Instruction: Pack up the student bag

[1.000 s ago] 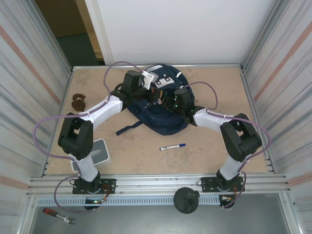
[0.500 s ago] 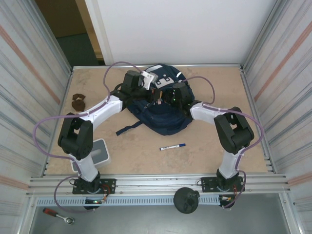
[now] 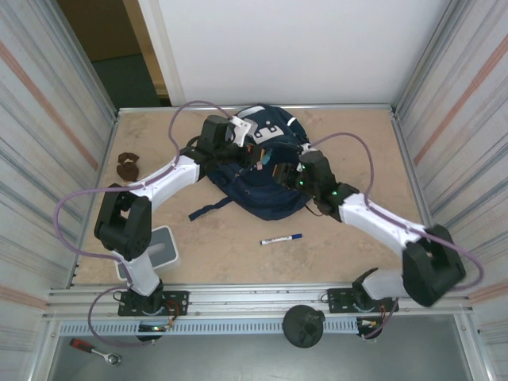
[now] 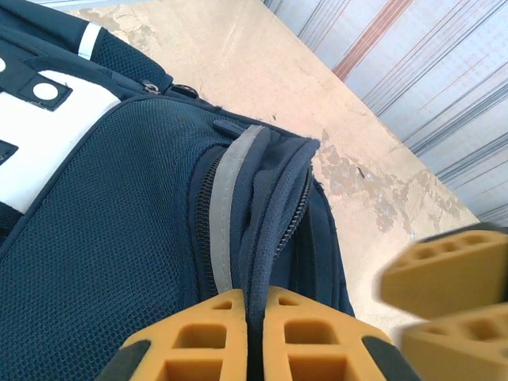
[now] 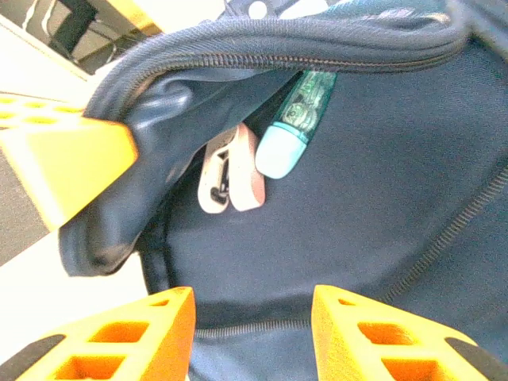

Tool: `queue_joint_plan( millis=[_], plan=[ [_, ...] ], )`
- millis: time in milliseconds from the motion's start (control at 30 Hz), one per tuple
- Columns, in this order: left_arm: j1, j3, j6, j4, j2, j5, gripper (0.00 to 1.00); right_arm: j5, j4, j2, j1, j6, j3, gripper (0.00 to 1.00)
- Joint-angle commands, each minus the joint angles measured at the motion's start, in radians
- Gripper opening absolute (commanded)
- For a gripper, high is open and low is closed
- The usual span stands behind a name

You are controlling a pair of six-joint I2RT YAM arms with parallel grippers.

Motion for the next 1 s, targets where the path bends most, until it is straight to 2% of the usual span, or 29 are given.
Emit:
queue_joint_plan(
  millis=[0,133,233,400,667,800,967],
  plan=[
    [-0.008,-0.004,0.020,0.048,-0.071,0.024,0.00,0.042,-0.193,-0.137,-0.003,-0.121,-0.055,0.53],
    [-0.008,-0.020,0.008,0.062,-0.070,0.026,0.00,-0.032,-0.345,-0.211,-0.007,-0.215,-0.080,0.62],
    [-0.008,-0.020,0.022,0.047,-0.068,0.014,0.00,-0.096,-0.416,-0.227,0.041,-0.292,-0.092,0.67],
    [-0.008,-0.021,0.014,0.055,-0.065,0.008,0.00,-0.006,-0.404,-0.177,0.173,-0.310,-0.145,0.73],
    [-0.008,-0.034,0.007,0.060,-0.056,0.007,0.00,0.233,-0.448,0.033,0.367,-0.250,-0.134,0.84],
    [-0.008,-0.041,0.000,0.070,-0.053,0.012,0.00,0.231,-0.465,0.145,0.414,-0.274,-0.085,0.97],
    [-0.008,-0.048,0.010,0.062,-0.058,0.003,0.00,0.299,-0.510,0.266,0.458,-0.317,-0.011,0.99]
  ],
)
